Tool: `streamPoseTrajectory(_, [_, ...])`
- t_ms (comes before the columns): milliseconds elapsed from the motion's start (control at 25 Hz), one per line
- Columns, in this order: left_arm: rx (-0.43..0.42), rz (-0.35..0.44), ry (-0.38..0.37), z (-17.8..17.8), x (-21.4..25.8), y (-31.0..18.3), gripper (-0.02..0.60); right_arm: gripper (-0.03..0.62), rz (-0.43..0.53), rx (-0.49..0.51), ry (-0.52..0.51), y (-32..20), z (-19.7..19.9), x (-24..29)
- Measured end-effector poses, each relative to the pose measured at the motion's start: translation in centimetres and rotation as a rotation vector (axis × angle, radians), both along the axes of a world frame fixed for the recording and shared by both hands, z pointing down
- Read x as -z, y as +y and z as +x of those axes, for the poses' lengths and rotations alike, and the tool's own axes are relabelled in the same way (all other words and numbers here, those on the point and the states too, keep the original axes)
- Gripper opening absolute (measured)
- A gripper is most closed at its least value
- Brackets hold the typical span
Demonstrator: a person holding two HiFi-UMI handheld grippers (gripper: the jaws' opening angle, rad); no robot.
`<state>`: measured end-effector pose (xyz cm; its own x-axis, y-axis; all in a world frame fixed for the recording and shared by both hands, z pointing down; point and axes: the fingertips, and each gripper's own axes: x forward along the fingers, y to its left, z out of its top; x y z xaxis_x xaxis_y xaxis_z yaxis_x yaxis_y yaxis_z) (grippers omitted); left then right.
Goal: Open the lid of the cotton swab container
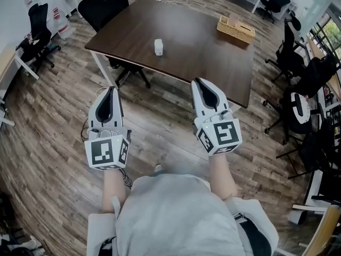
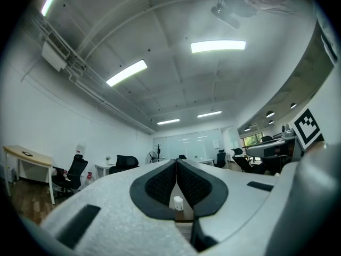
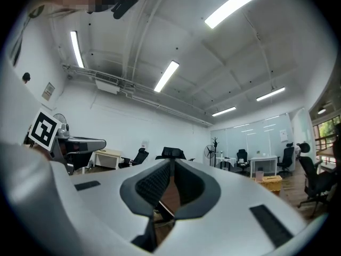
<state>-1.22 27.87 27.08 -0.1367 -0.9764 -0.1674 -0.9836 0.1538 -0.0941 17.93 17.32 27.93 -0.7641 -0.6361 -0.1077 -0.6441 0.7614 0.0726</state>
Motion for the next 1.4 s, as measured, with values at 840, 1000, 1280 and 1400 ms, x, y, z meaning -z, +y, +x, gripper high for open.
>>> streamPoseTrajectory(840, [0.033, -0.013, 0.034, -7.4, -1.3, -11.7, 0.009, 0.028, -0.027, 0.03, 0.012, -12.8, -7.6, -1.1])
streamPoseTrajectory(1000, [0.038, -0.005, 0.03, -8.1, -0.6, -15.9, 0.009, 0.028, -0.021, 0.042, 0.006, -17.0, -8.7, -0.4])
streamPoseTrajectory(1280, [0.064, -0.001, 0.032, -9.9, 0.0, -21.5, 0.009, 0.028, -0.022, 0.059, -0.002, -23.3, -10.3, 0.1])
streamPoseTrajectory(1400, [0.07, -0.002, 0.032, -10.2, 0.2, -23.7, 0.009, 0.028, -0.029, 0.063, -0.012, -25.6, -10.5, 0.1])
